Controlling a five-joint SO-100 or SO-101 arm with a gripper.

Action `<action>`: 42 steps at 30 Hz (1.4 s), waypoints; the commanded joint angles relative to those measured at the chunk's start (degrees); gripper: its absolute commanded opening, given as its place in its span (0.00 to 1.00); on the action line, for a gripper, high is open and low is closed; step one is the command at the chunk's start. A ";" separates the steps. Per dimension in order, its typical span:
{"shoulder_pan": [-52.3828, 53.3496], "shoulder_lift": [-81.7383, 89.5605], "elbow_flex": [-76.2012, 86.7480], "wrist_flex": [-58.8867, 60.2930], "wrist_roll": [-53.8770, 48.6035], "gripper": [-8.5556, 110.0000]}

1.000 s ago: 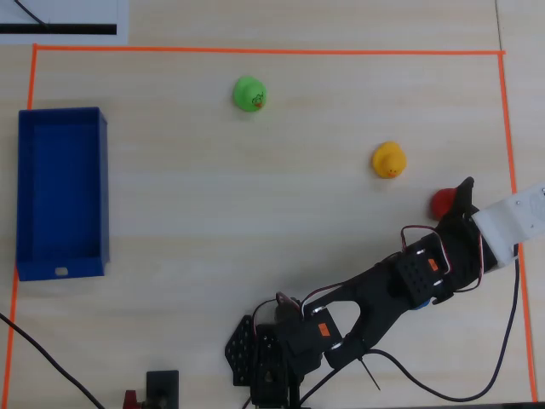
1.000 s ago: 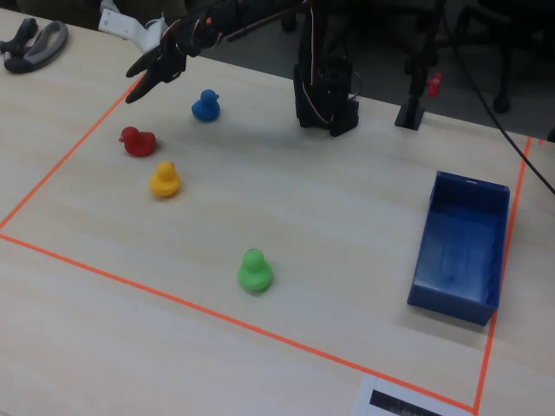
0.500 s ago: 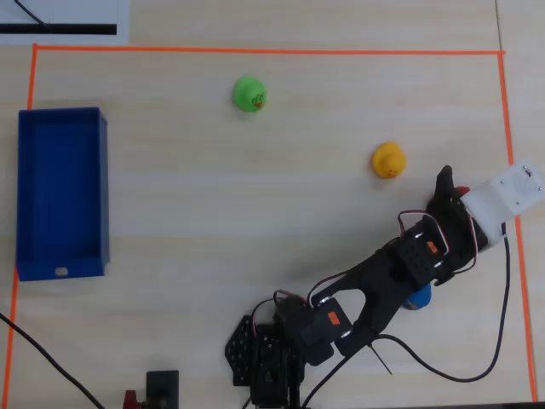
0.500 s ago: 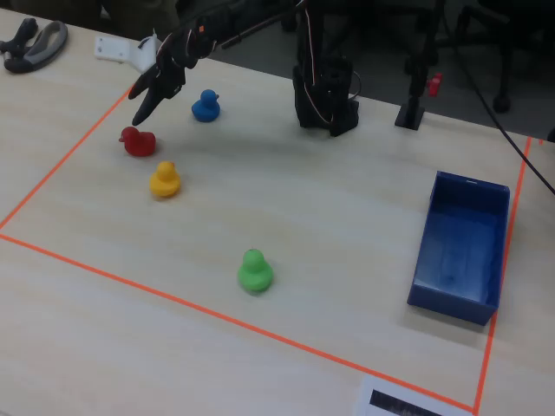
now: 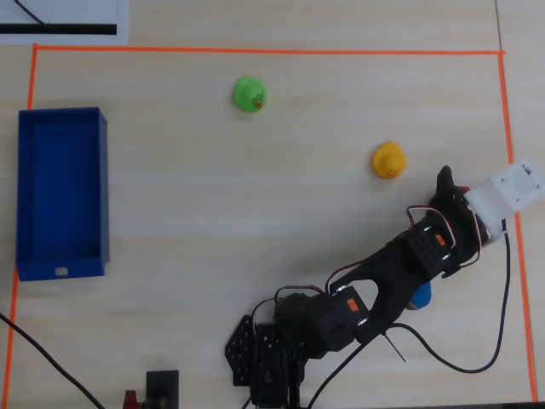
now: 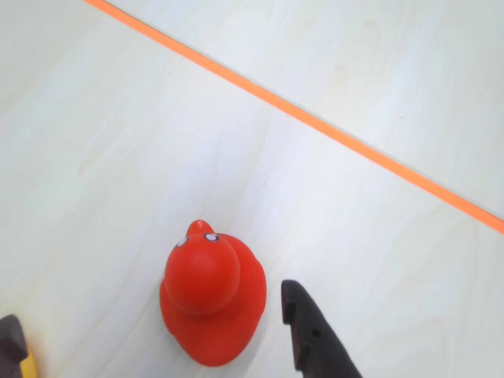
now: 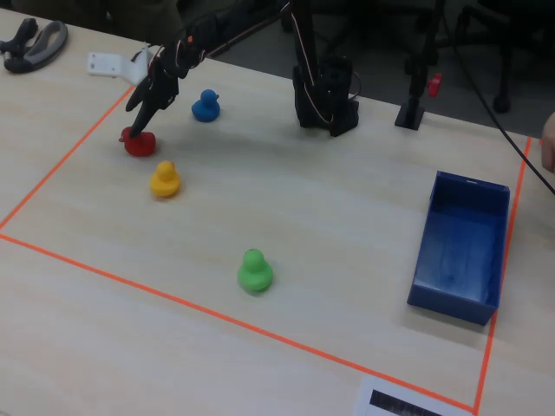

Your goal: Grasp red duck and put it into box.

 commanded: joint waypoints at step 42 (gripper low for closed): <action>2.02 -13.54 -5.98 -3.43 -7.03 0.32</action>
